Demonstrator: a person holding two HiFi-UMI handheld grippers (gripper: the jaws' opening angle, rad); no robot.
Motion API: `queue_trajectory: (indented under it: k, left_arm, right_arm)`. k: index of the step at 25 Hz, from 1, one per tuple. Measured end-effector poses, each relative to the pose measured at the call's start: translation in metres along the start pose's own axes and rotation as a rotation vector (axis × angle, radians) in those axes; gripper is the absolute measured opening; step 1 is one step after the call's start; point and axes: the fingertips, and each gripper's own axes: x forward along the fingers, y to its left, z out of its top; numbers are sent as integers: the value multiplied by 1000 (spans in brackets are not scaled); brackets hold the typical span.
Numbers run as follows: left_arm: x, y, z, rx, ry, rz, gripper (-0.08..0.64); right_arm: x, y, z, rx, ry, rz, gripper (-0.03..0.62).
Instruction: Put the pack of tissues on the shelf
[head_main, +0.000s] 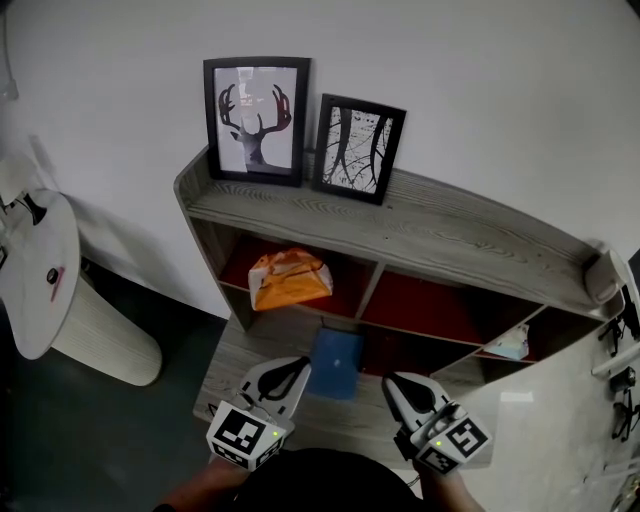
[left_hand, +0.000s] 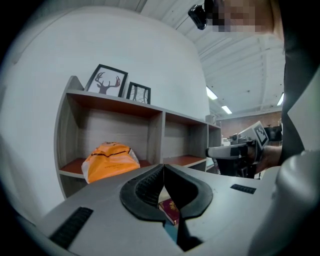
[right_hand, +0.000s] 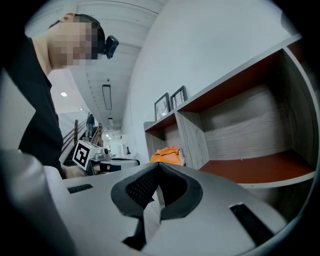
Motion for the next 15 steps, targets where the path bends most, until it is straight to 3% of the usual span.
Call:
queue_trajectory:
  k: [15]
  left_arm:
    - [-6, 10, -1, -5, 2, 21, 15]
  right_arm:
    - [7, 2, -4, -3, 13, -7, 17]
